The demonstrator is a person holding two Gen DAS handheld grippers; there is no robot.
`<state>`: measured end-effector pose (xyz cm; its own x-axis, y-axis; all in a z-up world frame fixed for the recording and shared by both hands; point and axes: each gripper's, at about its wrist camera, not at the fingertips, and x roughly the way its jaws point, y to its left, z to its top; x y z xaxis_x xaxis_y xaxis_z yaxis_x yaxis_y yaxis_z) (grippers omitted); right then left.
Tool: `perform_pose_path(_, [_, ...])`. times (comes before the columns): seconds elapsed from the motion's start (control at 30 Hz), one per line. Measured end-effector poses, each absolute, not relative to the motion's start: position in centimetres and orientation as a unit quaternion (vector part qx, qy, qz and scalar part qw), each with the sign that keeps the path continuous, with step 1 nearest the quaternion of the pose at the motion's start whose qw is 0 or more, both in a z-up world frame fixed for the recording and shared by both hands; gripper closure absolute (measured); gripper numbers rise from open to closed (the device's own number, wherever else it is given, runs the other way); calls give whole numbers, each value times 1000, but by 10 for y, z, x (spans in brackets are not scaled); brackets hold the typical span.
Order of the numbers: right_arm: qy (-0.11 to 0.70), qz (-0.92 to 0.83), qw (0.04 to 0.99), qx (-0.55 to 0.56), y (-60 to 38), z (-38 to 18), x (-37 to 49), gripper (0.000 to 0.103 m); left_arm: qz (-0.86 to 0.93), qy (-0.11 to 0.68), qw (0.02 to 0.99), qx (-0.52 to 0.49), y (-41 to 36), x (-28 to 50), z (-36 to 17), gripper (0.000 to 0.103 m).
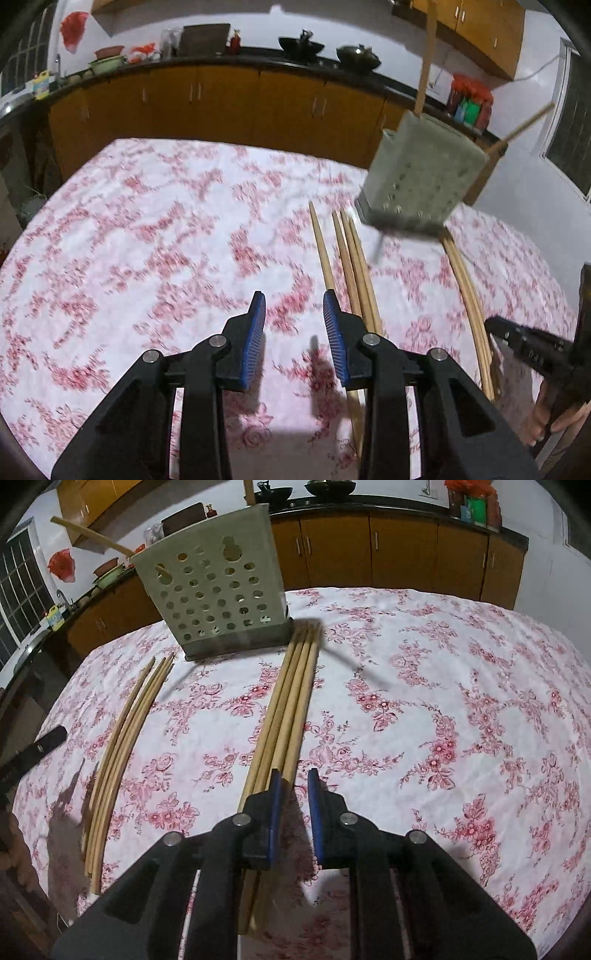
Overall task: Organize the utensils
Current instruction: 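Grasp another chopstick with the right tool while the left tool grasps one too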
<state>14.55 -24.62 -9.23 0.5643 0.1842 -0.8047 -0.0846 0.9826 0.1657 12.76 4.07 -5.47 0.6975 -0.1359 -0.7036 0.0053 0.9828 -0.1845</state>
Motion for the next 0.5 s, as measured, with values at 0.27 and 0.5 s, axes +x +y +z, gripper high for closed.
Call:
perform_pose_path(0.27, [455,40,889,34,-251,-94,149,95,-64,411,906,-75,25,122,-75,77])
perform_pose_path(0.5, [454,29,890,38,-262,-94,151,95,-78,431,897,-66,15,123,-83,82])
